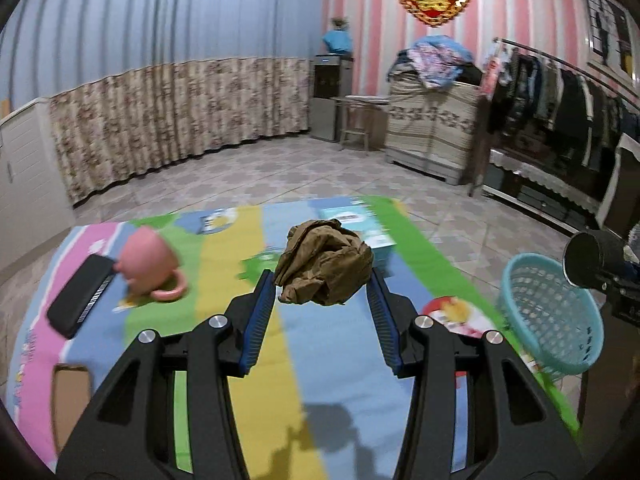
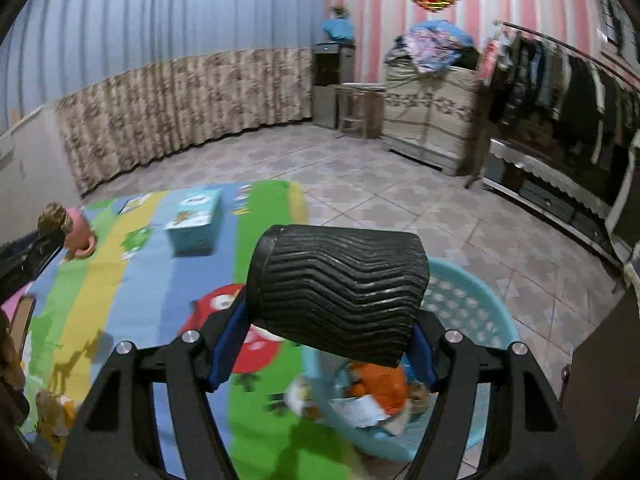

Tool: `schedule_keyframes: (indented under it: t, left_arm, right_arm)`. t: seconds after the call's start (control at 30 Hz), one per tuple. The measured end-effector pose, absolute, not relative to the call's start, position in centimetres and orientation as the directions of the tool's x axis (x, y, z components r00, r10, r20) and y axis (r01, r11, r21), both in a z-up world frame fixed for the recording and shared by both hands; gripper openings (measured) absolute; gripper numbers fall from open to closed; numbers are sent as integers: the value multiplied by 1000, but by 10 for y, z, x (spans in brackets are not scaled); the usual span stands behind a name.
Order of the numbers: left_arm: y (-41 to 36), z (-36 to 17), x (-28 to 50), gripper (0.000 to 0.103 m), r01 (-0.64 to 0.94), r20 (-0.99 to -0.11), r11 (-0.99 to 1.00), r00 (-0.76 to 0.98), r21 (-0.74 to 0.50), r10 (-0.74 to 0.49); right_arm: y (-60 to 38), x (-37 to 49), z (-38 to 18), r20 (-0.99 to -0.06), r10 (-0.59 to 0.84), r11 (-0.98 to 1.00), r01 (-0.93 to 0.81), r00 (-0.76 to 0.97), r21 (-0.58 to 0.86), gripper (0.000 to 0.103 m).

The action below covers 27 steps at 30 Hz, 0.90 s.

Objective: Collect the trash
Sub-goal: 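Carry the brown glove and black cylinder with both tools over the basket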

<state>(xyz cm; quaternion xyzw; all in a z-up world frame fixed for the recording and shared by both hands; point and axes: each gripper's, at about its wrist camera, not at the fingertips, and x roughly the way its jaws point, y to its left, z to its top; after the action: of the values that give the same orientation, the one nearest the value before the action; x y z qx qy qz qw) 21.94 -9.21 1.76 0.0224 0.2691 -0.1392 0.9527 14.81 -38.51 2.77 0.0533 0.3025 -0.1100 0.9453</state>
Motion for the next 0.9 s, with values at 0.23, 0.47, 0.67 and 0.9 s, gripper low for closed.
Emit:
schedule_keyframes:
  t: [0.23, 0.47, 0.67, 0.9]
  left_arm:
    - [-171, 3, 214, 46, 378, -533, 925, 779, -23, -332]
    - [-242, -16, 218, 46, 472, -574, 881, 716, -21, -397]
    - [-300, -25, 209, 47, 548, -587, 836, 681, 12, -438]
    - [-343, -42, 216, 48, 605, -631, 796, 615, -7, -473]
  right_arm:
    - [-453, 138, 17, -580, -223, 945, 320, 784, 69, 68]
    - [-497, 128, 0, -594, -264, 917, 389, 760, 90, 68]
    - [-520, 120, -9, -592, -279, 893, 431, 756, 130, 68]
    - [-538, 112, -15, -592, -274, 875, 453, 758, 174, 68]
